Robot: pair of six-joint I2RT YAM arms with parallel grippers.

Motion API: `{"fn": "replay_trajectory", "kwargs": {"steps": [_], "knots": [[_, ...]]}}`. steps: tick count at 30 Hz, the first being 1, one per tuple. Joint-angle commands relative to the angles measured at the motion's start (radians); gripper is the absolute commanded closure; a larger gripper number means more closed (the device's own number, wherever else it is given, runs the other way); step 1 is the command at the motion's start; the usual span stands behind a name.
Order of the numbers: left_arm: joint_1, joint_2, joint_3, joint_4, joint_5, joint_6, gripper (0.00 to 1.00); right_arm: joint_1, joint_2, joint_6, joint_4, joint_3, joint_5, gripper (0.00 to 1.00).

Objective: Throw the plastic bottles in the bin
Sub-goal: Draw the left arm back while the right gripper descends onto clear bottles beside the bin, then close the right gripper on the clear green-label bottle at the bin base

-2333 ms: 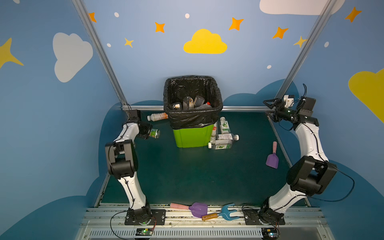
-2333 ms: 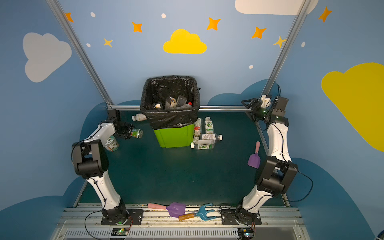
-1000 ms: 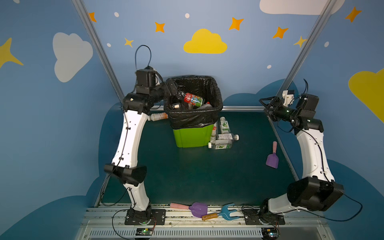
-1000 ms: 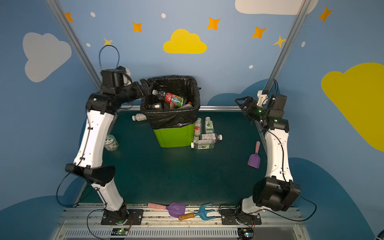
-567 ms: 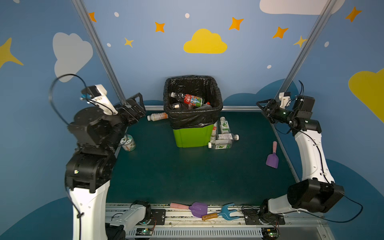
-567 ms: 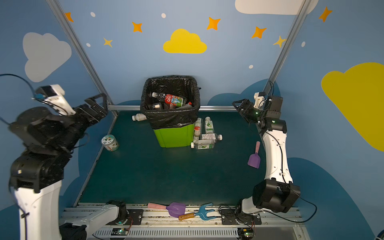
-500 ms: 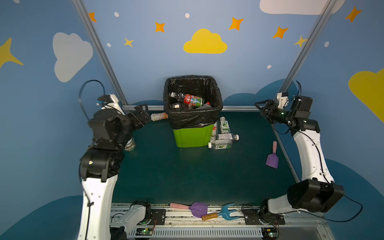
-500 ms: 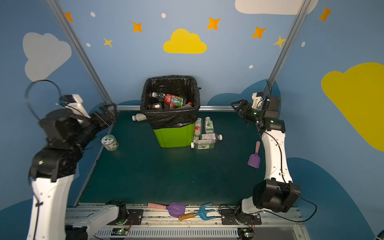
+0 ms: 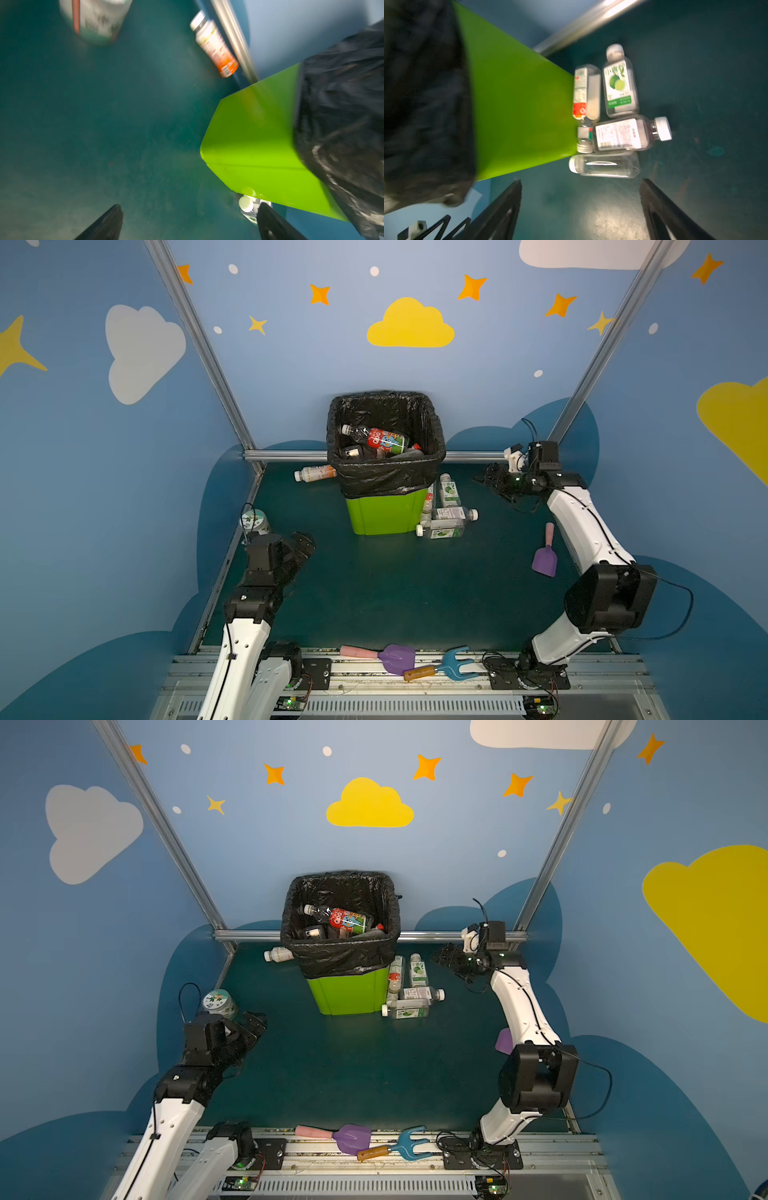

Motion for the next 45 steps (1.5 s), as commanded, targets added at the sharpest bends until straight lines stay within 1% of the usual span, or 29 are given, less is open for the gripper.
{"fn": "replay_trajectory", "kwargs": {"steps": [1,6,11,14,18,23,26,34,38,45], "knots": [[-0.003,0.007,-0.053,0.05,0.076,-0.097,0.0,0.028,0.024,-0.037,-0.018,-0.019,0.066,0.13],[-0.013,-0.041,-0.056,-0.027,0.032,-0.054,0.0,0.066,0.076,-0.048,-0.038,-0.007,0.113,0.13],[-0.012,-0.054,-0.015,-0.051,-0.009,-0.008,0.0,0.096,0.12,-0.047,-0.102,-0.02,0.082,0.12],[-0.013,-0.021,0.008,-0.051,-0.005,0.014,0.0,0.12,0.148,-0.046,-0.11,-0.044,0.069,0.12],[-0.012,0.031,0.024,-0.032,0.028,0.029,0.0,0.164,0.195,-0.08,-0.152,-0.003,0.122,0.12],[-0.012,0.065,0.028,-0.003,0.044,0.035,0.0,0.202,0.271,-0.125,-0.148,0.073,0.212,0.12],[-0.013,0.074,0.031,0.003,0.052,0.04,0.0,0.208,0.329,-0.14,-0.134,0.113,0.221,0.12],[-0.013,0.053,0.031,-0.037,0.041,0.054,0.0,0.216,0.425,-0.196,-0.104,0.166,0.208,0.13],[-0.011,0.037,0.028,-0.051,0.028,0.058,0.0,0.217,0.444,-0.208,-0.132,0.176,0.155,0.13],[-0.009,0.043,0.026,-0.045,0.027,0.06,0.0,0.231,0.351,-0.18,-0.097,0.034,0.054,0.14]]}}
